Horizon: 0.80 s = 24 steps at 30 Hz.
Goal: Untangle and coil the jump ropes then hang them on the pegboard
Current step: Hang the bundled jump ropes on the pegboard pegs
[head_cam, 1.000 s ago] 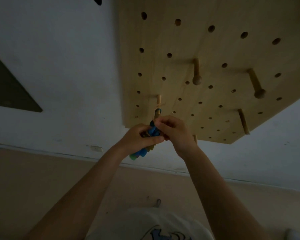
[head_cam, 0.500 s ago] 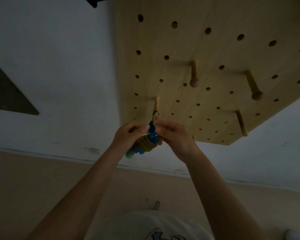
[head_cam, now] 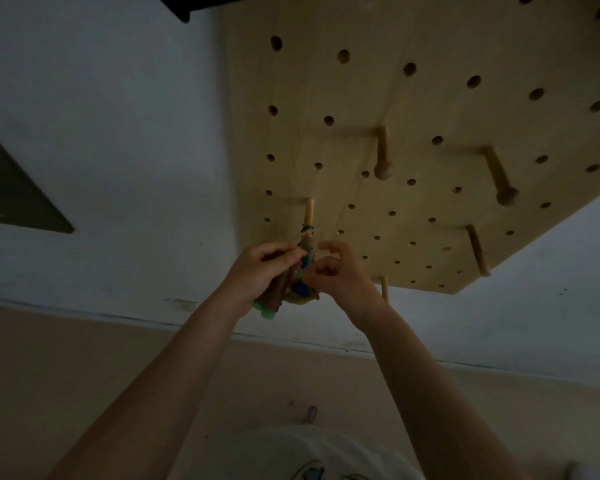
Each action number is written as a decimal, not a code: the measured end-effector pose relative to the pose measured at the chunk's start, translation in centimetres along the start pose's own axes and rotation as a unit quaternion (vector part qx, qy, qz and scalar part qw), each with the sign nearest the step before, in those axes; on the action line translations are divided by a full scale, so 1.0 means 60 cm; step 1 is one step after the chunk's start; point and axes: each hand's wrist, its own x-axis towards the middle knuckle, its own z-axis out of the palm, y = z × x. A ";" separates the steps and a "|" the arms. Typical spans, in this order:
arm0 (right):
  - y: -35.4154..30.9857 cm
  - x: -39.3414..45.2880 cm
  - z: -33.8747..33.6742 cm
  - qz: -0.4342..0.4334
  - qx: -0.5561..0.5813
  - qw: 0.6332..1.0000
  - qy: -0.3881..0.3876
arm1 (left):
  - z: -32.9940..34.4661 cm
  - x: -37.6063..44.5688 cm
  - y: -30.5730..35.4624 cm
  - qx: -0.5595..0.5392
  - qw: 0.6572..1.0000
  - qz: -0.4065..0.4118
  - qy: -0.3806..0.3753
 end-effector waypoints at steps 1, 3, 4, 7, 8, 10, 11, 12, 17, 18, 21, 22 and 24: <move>0.001 0.001 -0.001 -0.004 0.007 1.000 -0.004 | 0.001 0.001 0.001 0.001 1.000 0.000 -0.004; 0.001 0.004 -0.001 -0.017 0.009 1.000 -0.012 | 0.002 0.003 0.001 0.006 1.000 0.005 -0.017; 0.002 0.007 -0.002 -0.024 0.002 1.000 -0.012 | 0.002 0.004 0.002 0.007 1.000 0.005 -0.022; 0.006 0.016 -0.007 -0.017 -0.012 1.000 0.019 | -0.003 0.008 0.003 0.024 0.999 -0.006 -0.025; 0.006 0.020 -0.011 -0.007 -0.007 0.999 0.032 | -0.006 0.011 0.003 0.026 0.999 -0.008 -0.022; 0.004 0.029 -0.022 0.006 0.005 0.999 0.042 | -0.014 0.020 0.002 0.023 1.000 -0.010 -0.019; 0.002 0.034 -0.027 0.009 0.010 0.999 0.043 | -0.018 0.025 0.002 0.022 0.999 -0.014 -0.021; 0.000 0.040 -0.031 0.009 0.014 0.999 0.043 | -0.021 0.031 0.002 0.021 0.999 -0.018 -0.024; -0.002 0.069 -0.032 0.025 0.012 0.998 0.053 | -0.011 0.061 -0.005 0.011 0.999 -0.035 -0.023; -0.001 0.075 -0.031 0.028 0.016 0.998 0.061 | -0.007 0.066 -0.007 0.008 0.999 -0.037 -0.017; 0.002 0.091 -0.027 0.041 0.028 0.996 0.081 | 0.004 0.080 -0.013 -0.006 0.999 -0.032 0.016; 0.002 0.096 -0.024 0.044 0.031 0.995 0.078 | 0.006 0.084 -0.014 -0.012 0.999 -0.030 0.028; 0.003 0.104 -0.017 0.046 0.037 0.996 0.068 | 0.006 0.091 -0.016 -0.012 0.999 -0.022 0.038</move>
